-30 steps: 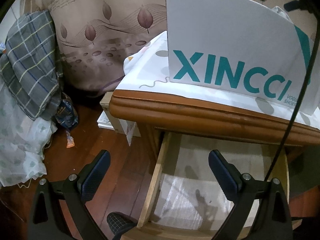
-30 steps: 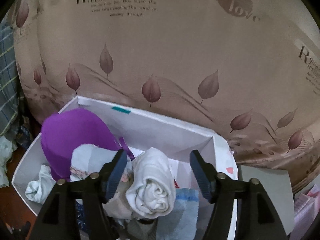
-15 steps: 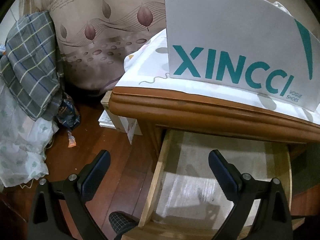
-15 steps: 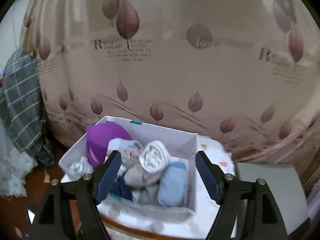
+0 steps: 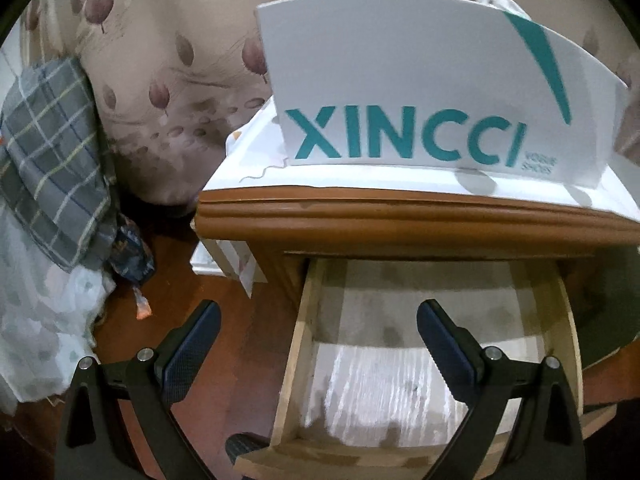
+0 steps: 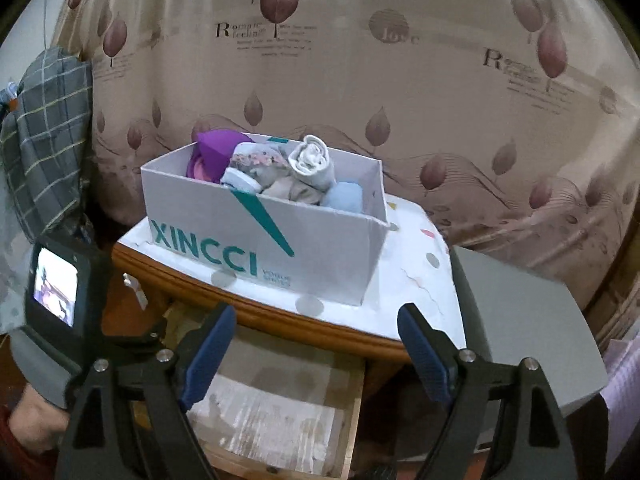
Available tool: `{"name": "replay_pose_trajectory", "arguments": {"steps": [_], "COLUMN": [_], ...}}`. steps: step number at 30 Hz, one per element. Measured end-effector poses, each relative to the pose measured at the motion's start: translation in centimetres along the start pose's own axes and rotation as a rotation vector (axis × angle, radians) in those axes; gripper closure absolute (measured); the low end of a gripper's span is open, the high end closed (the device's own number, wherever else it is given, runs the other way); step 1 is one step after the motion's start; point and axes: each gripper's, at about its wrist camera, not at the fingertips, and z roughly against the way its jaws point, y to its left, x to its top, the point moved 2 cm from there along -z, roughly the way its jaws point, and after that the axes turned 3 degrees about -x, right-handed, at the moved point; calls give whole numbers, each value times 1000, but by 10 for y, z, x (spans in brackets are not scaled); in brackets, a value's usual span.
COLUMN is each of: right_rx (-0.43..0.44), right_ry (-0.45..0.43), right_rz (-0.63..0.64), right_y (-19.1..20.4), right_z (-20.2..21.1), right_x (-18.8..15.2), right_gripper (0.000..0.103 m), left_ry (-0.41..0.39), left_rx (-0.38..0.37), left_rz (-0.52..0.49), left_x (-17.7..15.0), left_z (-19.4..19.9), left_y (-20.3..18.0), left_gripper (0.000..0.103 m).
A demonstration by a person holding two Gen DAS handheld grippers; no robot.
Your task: Take underwear out of drawer
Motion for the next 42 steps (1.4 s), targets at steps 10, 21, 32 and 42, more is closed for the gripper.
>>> {"name": "replay_pose_trajectory", "arguments": {"steps": [10, 21, 32, 42], "right_rx": [-59, 28, 50, 45], "right_ry": [157, 214, 257, 264], "right_rz": [-8, -35, -22, -2], "right_y": [0, 6, 15, 23], "right_z": [-9, 0, -3, -4], "right_x": [-68, -106, -113, -113], "right_gripper": [18, 18, 18, 18], "left_ry": [40, 87, 111, 111], "left_rx": [4, -44, -51, -36], "left_rz": [-20, 50, 65, 64], "left_x": [-37, -66, -72, -72], "left_z": [46, 70, 71, 68], "left_y": [-10, -20, -16, -17], "left_gripper": [5, 5, 5, 5]}}
